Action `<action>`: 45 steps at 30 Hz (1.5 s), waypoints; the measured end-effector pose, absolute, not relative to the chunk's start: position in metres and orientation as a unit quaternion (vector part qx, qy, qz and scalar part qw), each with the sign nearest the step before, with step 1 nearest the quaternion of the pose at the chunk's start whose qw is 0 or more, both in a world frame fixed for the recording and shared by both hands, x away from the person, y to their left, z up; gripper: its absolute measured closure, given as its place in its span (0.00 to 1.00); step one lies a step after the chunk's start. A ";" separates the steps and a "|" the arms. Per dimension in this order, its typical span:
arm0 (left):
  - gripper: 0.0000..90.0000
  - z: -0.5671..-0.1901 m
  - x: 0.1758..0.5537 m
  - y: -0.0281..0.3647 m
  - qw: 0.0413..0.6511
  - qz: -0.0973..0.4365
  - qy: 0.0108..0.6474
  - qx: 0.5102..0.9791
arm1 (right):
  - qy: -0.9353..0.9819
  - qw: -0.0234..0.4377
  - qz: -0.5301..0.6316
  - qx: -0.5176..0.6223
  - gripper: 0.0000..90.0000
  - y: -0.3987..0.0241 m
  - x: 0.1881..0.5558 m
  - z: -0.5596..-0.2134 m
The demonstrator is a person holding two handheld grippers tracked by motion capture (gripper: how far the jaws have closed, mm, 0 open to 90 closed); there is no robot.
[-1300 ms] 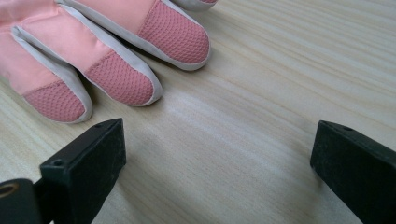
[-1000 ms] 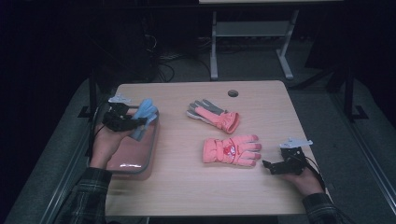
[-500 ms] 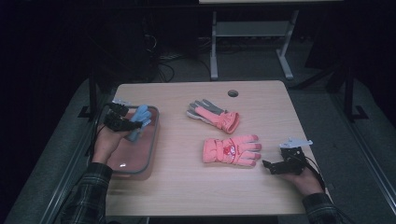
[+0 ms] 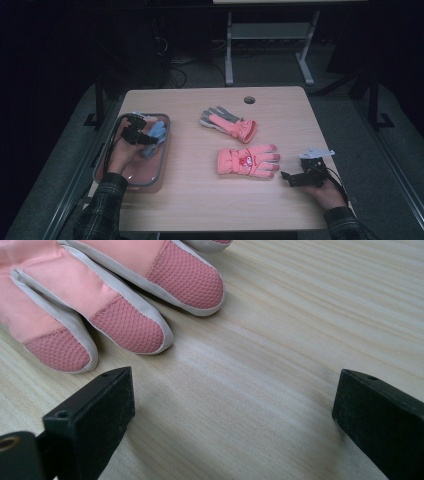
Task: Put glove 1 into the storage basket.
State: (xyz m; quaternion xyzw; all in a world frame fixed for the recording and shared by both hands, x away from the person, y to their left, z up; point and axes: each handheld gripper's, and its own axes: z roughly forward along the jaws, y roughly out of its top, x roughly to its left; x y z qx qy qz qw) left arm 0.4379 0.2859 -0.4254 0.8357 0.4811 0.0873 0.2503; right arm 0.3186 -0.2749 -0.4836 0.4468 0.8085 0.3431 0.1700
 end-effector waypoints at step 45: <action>0.16 -0.359 0.364 0.219 0.353 0.088 0.381 0.850 | 0.808 0.170 0.342 0.448 0.03 -0.275 0.319 -0.484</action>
